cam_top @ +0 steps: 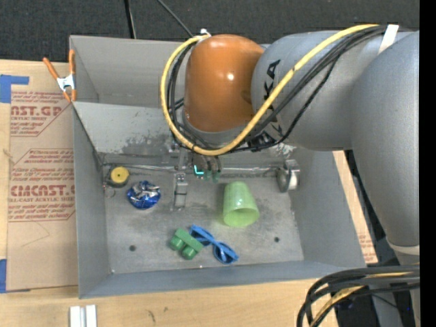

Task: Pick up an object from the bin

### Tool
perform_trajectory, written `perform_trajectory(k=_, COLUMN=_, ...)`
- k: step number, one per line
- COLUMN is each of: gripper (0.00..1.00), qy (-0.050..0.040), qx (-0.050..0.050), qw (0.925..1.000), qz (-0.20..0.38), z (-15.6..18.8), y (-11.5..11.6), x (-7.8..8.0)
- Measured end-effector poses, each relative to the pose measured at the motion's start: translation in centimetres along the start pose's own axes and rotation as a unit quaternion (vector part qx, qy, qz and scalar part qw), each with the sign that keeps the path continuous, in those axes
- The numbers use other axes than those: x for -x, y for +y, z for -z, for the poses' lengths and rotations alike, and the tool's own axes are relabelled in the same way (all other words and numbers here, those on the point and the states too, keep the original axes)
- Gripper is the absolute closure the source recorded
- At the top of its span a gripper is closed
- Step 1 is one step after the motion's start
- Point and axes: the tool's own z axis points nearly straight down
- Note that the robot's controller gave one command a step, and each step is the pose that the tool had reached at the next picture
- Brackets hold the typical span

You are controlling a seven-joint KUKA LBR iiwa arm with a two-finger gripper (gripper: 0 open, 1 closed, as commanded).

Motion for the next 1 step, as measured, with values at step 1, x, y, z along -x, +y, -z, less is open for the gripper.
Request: perform_trajectory(k=1, gripper=0.00, qy=0.0002, qx=0.000, qw=0.9979, qz=-0.065, z=-11.13, y=1.50, x=1.21)
